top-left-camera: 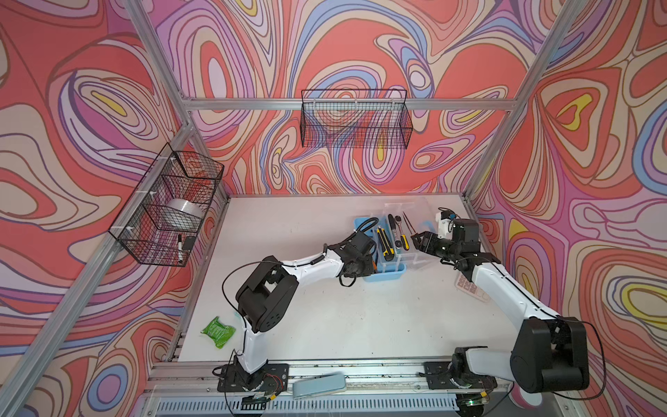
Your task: Pack the tool kit
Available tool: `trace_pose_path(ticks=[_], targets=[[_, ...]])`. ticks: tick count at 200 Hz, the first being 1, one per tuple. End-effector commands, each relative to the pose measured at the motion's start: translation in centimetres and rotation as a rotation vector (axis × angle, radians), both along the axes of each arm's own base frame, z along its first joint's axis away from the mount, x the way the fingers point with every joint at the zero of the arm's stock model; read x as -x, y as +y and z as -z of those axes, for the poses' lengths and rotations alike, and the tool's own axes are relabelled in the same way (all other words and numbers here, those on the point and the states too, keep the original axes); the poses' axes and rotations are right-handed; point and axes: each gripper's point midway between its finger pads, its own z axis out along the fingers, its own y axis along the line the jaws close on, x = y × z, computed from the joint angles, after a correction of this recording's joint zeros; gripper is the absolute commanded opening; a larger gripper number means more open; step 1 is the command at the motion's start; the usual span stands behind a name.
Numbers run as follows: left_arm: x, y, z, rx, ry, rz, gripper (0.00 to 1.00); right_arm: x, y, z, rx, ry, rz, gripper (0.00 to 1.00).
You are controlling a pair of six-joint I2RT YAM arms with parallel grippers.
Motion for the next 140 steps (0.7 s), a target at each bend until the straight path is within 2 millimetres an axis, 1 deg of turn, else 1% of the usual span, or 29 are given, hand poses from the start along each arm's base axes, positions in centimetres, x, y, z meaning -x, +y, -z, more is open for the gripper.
trace_pose_path(ticks=[1, 27, 48, 52, 70, 85, 122, 140], targets=[[1.2, -2.1, -1.5, 0.101, -0.004, 0.030, 0.27, 0.7, 2.2, -1.7, -0.016, -0.034, -0.051, 0.58], [1.4, -1.7, -1.5, 0.094, -0.002, 0.012, 0.30, 1.0, 2.7, -1.2, 0.011, -0.024, -0.049, 0.56], [1.1, -0.8, -1.7, 0.061, -0.017, -0.010, 0.37, 1.0, 2.7, -1.2, 0.036, -0.030, -0.044, 0.55], [1.4, -0.3, -1.4, 0.036, -0.005, -0.015, 0.38, 1.0, 2.7, -1.3, 0.040, -0.032, -0.043, 0.55], [1.4, 0.7, -1.7, 0.005, -0.010, -0.033, 0.42, 1.0, 2.6, -1.5, 0.058, -0.041, -0.042, 0.54], [1.2, 1.2, -2.5, 0.007, -0.024, -0.047, 0.44, 1.0, 2.6, -1.5, 0.067, -0.043, -0.045, 0.54], [0.6, 2.6, -4.5, -0.003, -0.067, -0.084, 0.44, 0.9, 3.0, -1.3, 0.076, -0.044, -0.064, 0.54], [0.0, 3.4, -6.0, -0.015, -0.103, -0.098, 0.44, 0.9, 3.2, -1.5, 0.078, -0.051, -0.074, 0.54]])
